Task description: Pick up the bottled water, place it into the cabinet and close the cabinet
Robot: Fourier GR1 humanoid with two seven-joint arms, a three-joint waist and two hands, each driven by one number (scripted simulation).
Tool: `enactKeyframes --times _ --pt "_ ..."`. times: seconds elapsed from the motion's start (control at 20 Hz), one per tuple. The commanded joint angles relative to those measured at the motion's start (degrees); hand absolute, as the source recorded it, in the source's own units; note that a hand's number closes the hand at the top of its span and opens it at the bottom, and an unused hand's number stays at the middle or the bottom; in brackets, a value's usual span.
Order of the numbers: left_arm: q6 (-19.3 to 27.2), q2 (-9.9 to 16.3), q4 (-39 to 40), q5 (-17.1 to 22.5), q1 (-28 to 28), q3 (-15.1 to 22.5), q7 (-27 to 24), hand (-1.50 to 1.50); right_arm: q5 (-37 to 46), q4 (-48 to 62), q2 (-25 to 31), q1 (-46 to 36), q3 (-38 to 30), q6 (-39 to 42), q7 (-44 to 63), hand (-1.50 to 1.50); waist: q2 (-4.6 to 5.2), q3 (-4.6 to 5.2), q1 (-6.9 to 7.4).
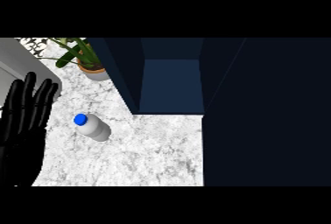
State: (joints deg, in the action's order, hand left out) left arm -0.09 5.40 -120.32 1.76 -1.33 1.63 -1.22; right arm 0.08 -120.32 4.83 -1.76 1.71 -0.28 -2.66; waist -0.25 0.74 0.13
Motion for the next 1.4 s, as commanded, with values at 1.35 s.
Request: enactKeyframes --times 1.35 --pt "-15.82 14.56 -6.36 42.04 -7.66 -24.95 23.3 -1.5 2.42 -25.31 -0.7 16.11 18.96 2.94 19.84 -1.5 0.14 -0.75 -0.18"
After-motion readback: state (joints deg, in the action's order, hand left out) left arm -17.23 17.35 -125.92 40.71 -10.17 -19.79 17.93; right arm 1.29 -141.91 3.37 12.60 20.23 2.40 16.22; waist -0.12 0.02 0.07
